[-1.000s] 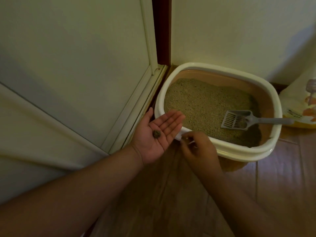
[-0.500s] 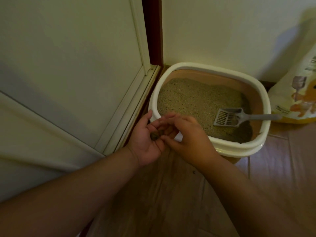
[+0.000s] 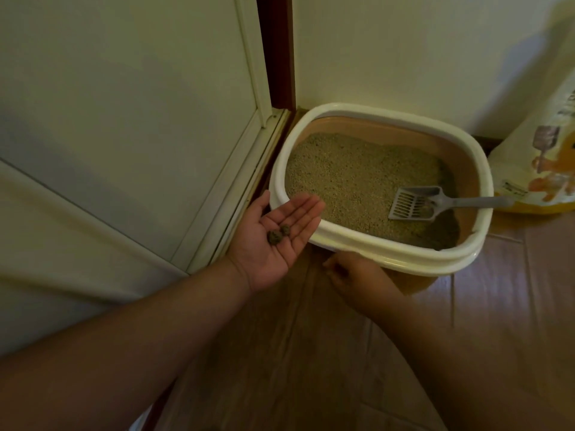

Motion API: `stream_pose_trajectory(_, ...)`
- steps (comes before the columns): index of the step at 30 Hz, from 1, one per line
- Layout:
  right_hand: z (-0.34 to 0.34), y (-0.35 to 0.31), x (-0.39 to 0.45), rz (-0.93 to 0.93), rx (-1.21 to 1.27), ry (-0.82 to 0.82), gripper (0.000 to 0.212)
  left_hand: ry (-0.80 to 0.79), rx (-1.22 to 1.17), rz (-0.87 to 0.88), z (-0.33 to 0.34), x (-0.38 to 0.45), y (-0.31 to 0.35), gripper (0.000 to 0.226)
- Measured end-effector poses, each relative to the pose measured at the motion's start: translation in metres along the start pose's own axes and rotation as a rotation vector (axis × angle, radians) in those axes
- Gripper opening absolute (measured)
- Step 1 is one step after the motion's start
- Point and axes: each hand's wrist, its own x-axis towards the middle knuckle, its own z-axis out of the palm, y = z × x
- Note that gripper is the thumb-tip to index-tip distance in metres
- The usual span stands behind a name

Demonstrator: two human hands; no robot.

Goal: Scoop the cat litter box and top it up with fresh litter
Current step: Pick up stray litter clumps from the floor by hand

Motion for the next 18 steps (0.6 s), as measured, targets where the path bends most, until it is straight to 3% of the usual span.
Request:
stream_pose_trajectory(3, 0.019, 0.013, 0.003, 0.089, -0.128, -0.081, 0.055, 0.003, 0.008, -0.003, -0.002, -0.001, 0.001, 0.064)
stream_pose_trajectory(6, 0.034, 0.021, 0.011, 0.132, -0.234, -0.164, 0.068, 0.014, 0.006, -0.011, -0.005, -0.001, 0.000, 0.064)
stream_pose_trajectory(10, 0.047, 0.029, 0.017, 0.140, -0.329, -0.218, 0.056, 0.014, 0.015, -0.020, -0.004, -0.001, -0.001, 0.063)
stream_pose_trajectory(13, 0.047, 0.032, 0.011, 0.104, -0.373, -0.145, 0.045, 0.012, 0.021, -0.023, -0.002, -0.002, -0.002, 0.063)
stream_pose_trajectory(18, 0.036, 0.027, 0.005, 0.015, -0.233, -0.054, 0.024, 0.025, 0.026, -0.017, -0.003, -0.001, -0.002, 0.063)
